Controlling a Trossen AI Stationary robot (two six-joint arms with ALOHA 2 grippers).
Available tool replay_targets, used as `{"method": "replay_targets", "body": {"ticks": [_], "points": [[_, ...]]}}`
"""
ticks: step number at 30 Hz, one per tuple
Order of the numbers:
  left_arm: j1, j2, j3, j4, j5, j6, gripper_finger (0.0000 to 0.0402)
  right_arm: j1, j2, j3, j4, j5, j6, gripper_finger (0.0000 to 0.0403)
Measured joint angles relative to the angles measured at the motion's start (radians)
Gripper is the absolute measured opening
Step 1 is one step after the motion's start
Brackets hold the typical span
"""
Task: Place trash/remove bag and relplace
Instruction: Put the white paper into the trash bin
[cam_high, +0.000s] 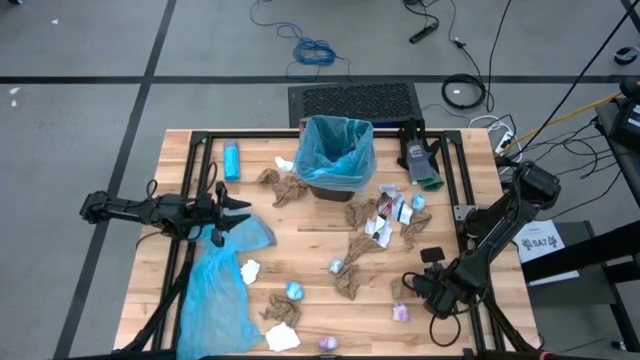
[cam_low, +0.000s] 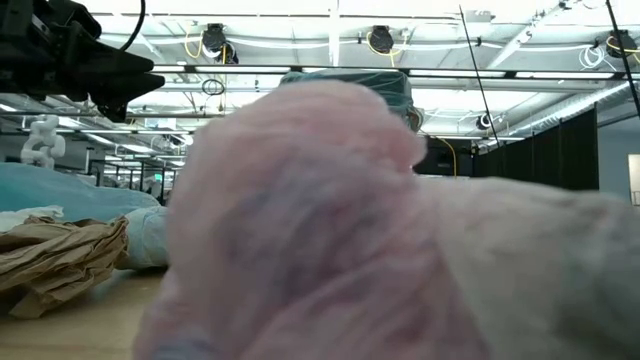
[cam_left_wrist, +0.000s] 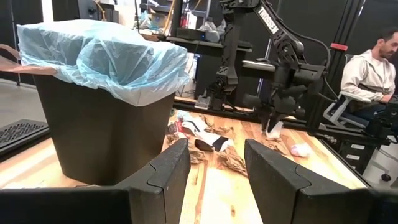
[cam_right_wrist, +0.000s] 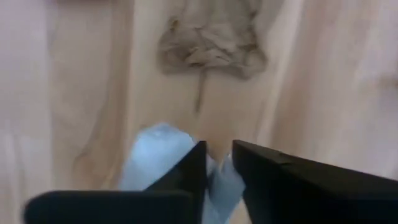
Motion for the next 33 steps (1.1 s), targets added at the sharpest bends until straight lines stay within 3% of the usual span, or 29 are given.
{"method": "replay_targets", "body": {"ticks": [3, 12, 22, 33], "points": [[0.0, 0.0, 0.0, 0.0, 0.0, 0.0, 0.0157, 0.0, 0.01, 0.0, 0.003, -0.049, 0.033, 0.0008], [0.0, 0.0, 0.0, 0.0, 0.0, 0.0, 0.0157, 0.0, -0.02, 0.047, -0.11, -0.066, 0.158, 0.0], [0.0, 0.0, 0.0, 0.0, 0.0, 0.001, 0.0157, -0.038, -0.041, 0.287, -0.431, 0.091, 0.185, 0.0], [0.0, 0.0, 0.0, 0.0, 0.0, 0.001, 0.0157, -0.265, -0.041, 0.616, -0.693, 0.218, 0.106, 0.0]]}}
